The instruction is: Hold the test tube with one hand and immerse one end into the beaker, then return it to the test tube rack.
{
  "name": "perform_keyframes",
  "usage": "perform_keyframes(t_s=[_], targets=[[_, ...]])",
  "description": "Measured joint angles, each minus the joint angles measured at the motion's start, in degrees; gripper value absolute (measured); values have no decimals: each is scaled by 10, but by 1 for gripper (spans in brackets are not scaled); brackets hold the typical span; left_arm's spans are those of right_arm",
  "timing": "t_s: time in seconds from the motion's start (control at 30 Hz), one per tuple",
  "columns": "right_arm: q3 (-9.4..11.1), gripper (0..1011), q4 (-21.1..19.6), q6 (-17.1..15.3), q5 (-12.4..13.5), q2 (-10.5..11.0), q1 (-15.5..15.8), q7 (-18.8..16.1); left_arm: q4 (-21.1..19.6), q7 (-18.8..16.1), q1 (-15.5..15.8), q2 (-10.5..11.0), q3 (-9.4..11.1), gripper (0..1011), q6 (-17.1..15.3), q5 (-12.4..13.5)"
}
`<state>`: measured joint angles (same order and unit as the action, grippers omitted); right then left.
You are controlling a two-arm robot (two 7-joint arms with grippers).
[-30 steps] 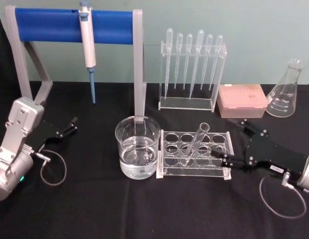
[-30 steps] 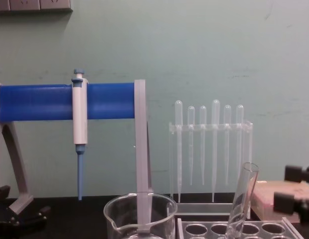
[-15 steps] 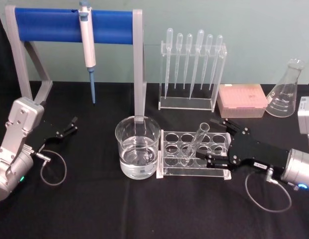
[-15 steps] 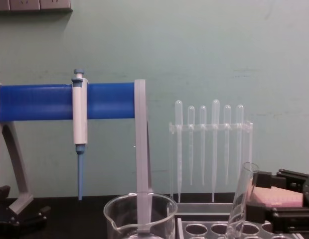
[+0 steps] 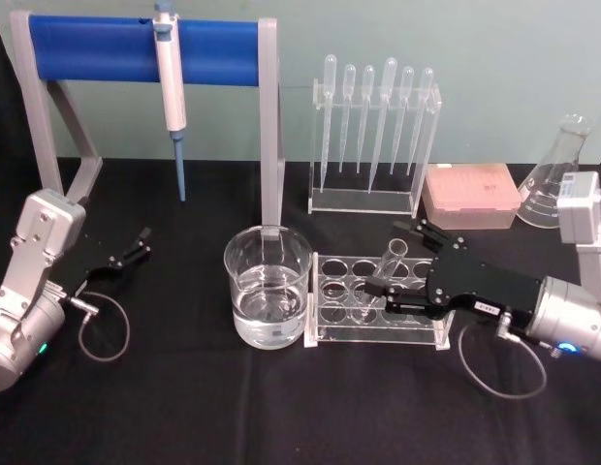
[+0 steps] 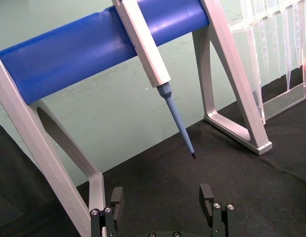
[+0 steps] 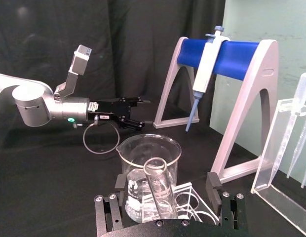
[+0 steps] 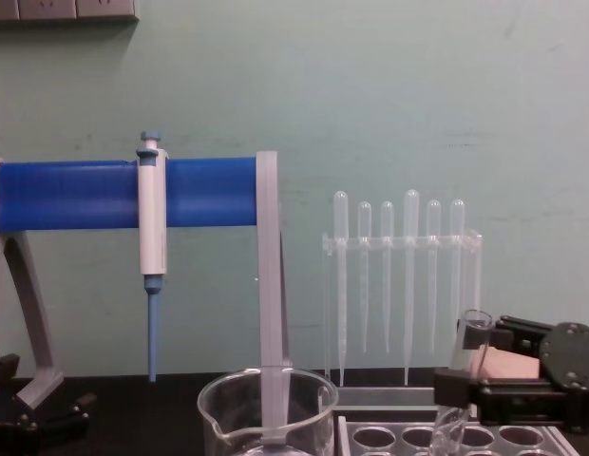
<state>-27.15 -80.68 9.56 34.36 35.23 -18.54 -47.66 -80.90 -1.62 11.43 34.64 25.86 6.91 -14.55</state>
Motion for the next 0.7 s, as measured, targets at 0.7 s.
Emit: perform_keyframes(t_s=[0.7], targets=[[0,734,-1,2,-3,0,0,0,0,0,0,0,0,1000,0,0]])
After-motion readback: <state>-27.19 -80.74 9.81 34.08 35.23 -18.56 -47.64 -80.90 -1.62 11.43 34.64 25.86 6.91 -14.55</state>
